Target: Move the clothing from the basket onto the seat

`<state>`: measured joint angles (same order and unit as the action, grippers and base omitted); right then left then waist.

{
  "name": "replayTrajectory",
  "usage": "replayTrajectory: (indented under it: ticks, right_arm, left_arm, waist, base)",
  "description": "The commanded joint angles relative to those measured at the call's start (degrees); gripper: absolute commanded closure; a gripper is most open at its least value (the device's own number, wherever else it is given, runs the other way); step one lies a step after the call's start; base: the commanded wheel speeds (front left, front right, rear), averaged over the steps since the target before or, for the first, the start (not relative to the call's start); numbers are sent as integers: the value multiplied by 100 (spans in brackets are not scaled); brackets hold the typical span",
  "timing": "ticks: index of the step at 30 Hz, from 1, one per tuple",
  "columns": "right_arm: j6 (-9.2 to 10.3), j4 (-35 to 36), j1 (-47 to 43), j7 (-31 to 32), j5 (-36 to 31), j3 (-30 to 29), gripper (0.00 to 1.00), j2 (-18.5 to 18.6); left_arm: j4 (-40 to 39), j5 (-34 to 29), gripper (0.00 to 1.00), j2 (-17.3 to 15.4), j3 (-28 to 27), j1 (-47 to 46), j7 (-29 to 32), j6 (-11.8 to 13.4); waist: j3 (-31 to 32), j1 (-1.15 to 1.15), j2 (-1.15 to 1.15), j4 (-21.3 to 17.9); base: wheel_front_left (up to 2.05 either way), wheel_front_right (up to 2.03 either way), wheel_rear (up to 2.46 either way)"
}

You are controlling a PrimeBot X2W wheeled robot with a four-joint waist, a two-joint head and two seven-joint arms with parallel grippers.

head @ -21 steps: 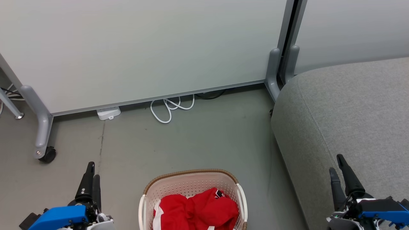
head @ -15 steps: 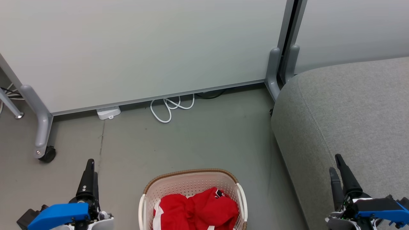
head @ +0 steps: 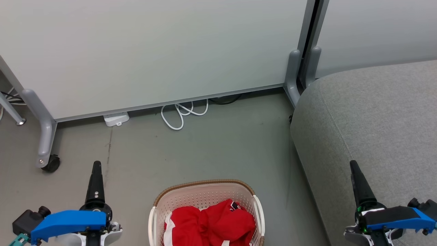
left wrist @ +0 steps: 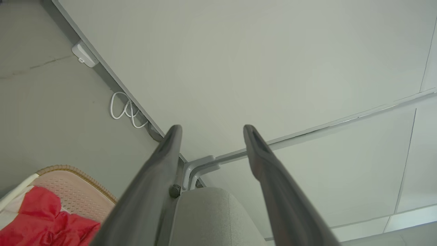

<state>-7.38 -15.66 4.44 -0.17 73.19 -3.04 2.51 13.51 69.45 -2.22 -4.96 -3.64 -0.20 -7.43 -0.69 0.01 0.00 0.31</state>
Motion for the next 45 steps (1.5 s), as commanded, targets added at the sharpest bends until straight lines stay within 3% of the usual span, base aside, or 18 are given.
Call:
replayTrajectory:
  ticks: [1, 19, 45]
  right_arm:
    - [-6, 122, 182, -61, -265, 50, 0, 27]
    - [-8, 230, 208, -433, -2093, 344, 0, 34]
    - [-11, 213, 243, -857, -3780, 605, 0, 42]
  left_arm:
    - [-123, -253, 0, -48, 23, -169, -64, 9]
    - [-235, -2421, 0, -64, 411, -142, -437, 113]
    - [-282, -4170, 0, -147, 768, -148, -858, 227]
  waist:
    - [-2, -1, 0, 2]
    - [-20, -1, 0, 31]
    - [-46, -1, 0, 81]
  base:
    - [0, 0, 0]
    - [0, 0, 0]
    - [0, 0, 0]
